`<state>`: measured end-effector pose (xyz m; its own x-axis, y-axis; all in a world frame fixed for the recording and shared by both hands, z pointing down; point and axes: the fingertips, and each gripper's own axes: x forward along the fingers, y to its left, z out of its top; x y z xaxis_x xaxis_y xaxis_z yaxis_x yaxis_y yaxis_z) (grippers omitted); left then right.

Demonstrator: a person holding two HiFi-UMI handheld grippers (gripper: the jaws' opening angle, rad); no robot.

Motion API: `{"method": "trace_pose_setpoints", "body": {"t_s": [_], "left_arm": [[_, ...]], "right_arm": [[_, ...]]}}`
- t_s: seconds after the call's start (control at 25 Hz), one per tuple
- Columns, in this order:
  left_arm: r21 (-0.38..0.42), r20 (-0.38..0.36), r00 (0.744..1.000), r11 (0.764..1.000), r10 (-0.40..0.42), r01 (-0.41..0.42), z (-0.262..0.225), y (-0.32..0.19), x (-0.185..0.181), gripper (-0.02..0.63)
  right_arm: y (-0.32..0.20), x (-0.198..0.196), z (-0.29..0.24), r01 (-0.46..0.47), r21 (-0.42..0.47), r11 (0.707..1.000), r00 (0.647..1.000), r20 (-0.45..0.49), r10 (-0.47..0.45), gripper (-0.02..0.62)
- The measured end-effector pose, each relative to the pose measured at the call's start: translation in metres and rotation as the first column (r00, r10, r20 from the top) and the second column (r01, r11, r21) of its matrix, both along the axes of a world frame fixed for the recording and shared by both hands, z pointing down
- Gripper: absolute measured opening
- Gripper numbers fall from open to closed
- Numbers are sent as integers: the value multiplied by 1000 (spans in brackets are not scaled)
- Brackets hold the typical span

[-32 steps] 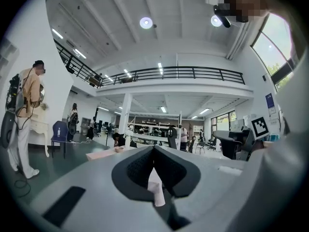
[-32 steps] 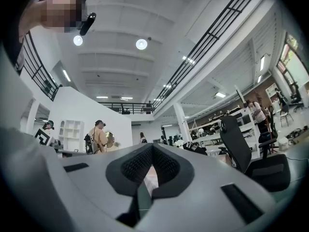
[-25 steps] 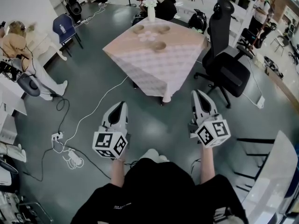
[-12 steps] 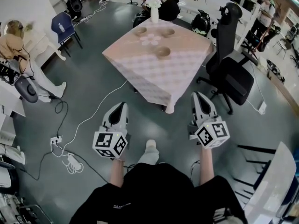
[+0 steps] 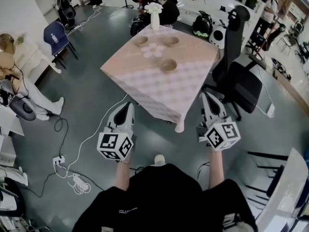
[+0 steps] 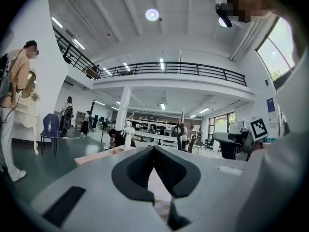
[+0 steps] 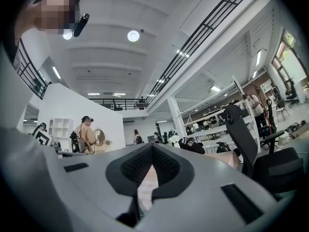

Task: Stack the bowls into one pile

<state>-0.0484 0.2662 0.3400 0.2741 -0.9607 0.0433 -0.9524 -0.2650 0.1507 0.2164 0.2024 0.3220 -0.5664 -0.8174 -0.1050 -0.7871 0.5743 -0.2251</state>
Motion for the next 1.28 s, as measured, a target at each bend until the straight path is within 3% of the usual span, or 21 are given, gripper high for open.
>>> {"method": "trace_pose_setpoints", "body": {"t_s": [0.68,1.0,1.28], "left_arm": [[-1,-38,997,997,71,-71,11,-79,-10,-2],[-44,-55,998,999,17,-19,33,-115,-46,-3],[-81,-63,998,997,2,-7,43,-179,-69,-3]], "right_arm": [[-85,-23,15,-70,-40,997,998,2,70,-8],[-144,-48,26,-54,-62,997,999,-4,54,-8],[-214,-71,37,-38,-94,995,999,-6,38,-8]]}}
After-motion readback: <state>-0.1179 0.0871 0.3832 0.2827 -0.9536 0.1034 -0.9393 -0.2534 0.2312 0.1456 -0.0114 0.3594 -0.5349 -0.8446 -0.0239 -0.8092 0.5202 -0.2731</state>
